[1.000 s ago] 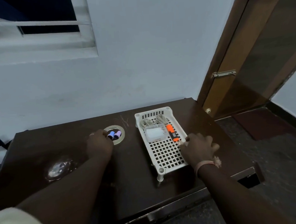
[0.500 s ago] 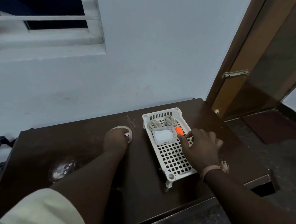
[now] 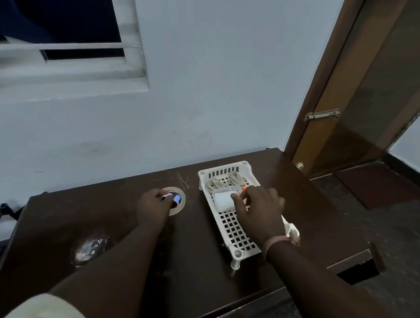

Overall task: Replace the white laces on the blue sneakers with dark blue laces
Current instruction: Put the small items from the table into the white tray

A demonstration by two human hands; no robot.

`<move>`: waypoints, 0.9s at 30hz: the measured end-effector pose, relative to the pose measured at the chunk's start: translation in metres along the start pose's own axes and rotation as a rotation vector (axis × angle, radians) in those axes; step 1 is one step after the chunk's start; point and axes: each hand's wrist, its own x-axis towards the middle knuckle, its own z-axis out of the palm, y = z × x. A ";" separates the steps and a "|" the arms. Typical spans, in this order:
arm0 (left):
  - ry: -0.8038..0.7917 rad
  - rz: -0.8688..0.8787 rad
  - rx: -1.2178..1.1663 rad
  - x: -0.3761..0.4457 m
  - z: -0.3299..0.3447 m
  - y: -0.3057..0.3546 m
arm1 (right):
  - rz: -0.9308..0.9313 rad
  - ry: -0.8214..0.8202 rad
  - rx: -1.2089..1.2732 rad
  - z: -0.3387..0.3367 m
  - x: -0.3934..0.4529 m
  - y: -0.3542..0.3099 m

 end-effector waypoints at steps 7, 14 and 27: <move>-0.579 -0.362 -0.973 -0.057 -0.001 0.027 | -0.022 -0.210 0.349 0.006 -0.023 -0.036; -0.776 -0.321 -0.852 -0.087 0.007 0.048 | 0.035 -0.205 0.447 -0.009 -0.039 -0.045; 0.013 -0.112 0.250 0.000 0.001 -0.007 | 0.135 -0.180 -0.001 -0.034 -0.021 0.061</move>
